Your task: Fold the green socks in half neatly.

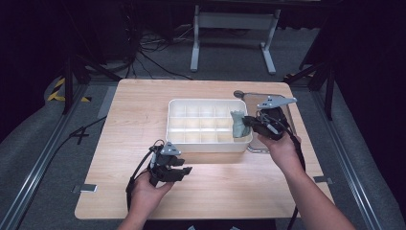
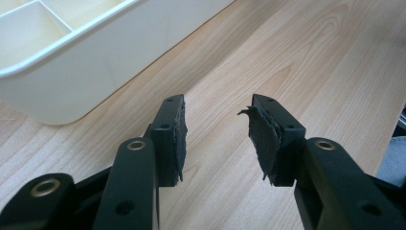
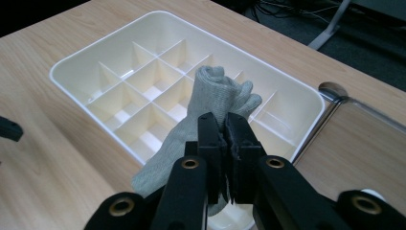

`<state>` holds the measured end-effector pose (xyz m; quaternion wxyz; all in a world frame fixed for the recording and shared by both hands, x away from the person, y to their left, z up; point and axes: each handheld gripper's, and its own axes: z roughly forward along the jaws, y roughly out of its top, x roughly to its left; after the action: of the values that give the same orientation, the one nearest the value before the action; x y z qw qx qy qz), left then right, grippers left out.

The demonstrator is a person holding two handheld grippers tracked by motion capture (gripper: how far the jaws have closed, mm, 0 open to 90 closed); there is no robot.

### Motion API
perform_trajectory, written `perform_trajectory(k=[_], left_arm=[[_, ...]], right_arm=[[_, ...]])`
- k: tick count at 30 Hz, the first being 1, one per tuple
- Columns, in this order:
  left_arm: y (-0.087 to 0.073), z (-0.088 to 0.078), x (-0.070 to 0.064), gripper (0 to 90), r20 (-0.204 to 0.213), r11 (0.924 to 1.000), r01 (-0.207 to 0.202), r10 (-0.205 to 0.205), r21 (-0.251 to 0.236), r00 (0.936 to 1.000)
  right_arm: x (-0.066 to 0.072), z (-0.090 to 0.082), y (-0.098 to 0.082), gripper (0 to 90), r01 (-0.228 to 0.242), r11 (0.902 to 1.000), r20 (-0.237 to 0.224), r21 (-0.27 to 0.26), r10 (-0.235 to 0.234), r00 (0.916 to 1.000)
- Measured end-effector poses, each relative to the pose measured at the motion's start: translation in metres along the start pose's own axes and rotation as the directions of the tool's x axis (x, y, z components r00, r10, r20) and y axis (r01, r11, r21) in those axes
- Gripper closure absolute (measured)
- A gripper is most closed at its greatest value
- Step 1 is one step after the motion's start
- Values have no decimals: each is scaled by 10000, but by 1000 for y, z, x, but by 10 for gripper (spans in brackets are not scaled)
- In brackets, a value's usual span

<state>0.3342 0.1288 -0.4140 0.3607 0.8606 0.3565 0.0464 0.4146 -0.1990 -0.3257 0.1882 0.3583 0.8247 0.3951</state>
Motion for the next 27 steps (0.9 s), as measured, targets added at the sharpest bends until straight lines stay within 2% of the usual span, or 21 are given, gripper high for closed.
perform_trajectory(k=[5,9,12,20,22,27], left_arm=[[-1,0,0,573,14,9999,106,-106,-48,9999],[-2,-1,1,574,-40,10000,44,-45,-80,10000],[-3,-2,1,574,-53,9999,99,-99,-91,9999],[-4,-3,2,574,-36,9997,215,-215,-96,9998],[-4,-3,2,574,-22,9996,238,-238,-141,9997],[-4,-3,3,573,-18,9996,244,-244,-136,9997]], right_arm=[[-7,12,3,861,105,9998,169,181,-108,9998],[-12,27,1,861,382,9979,458,519,-406,9981],[-16,36,-3,861,378,9958,623,831,-430,9971],[-21,46,-14,859,401,9938,765,1033,-481,9959],[-22,48,-15,858,322,9915,744,1261,-419,9964],[-20,52,-22,858,642,9904,712,1225,-733,9948]])
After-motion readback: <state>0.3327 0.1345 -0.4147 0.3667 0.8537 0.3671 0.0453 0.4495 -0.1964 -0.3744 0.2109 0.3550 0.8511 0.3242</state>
